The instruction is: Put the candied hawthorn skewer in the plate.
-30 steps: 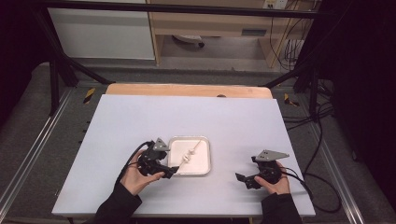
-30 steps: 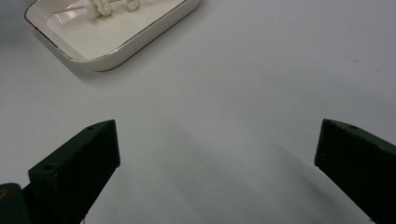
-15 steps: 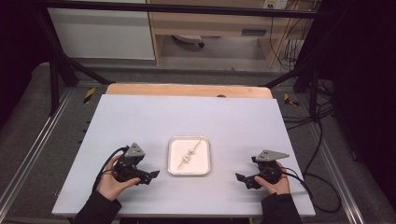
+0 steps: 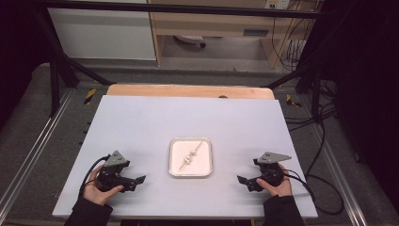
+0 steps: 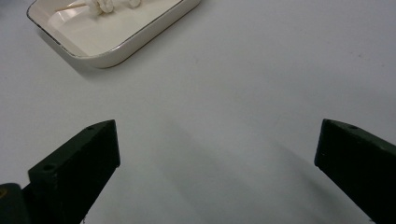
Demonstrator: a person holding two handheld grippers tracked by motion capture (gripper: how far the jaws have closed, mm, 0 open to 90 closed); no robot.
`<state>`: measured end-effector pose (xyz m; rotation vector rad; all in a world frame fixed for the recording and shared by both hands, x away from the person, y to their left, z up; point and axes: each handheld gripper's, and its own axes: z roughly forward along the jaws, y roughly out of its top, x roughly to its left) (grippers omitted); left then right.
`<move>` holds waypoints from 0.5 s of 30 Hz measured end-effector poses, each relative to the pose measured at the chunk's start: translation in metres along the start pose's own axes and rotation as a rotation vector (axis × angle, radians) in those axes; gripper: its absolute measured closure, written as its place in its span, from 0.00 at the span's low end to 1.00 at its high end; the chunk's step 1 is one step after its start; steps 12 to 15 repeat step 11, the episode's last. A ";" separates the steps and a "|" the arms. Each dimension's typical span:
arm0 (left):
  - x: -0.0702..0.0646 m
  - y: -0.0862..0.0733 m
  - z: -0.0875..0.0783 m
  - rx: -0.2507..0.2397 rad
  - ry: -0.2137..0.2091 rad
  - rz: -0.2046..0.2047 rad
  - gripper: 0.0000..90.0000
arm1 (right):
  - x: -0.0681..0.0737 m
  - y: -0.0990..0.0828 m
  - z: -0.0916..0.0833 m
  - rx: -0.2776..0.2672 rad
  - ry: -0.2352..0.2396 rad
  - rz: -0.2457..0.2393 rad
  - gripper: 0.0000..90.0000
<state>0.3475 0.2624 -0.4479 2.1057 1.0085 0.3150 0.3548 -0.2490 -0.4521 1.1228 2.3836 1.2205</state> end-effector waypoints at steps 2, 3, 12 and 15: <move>0.001 -0.001 -0.001 -0.001 -0.001 0.002 0.10 | 0.000 0.000 0.000 0.001 0.001 -0.002 0.01; 0.001 -0.001 -0.001 -0.002 0.001 0.003 0.10 | 0.000 0.000 0.000 0.002 0.000 -0.003 0.01; 0.001 -0.001 0.000 0.008 -0.003 0.006 0.10 | 0.001 -0.001 0.003 0.016 0.002 -0.003 0.01; 0.001 -0.001 0.000 0.008 -0.003 0.006 0.10 | 0.001 -0.001 0.003 0.016 0.002 -0.003 0.01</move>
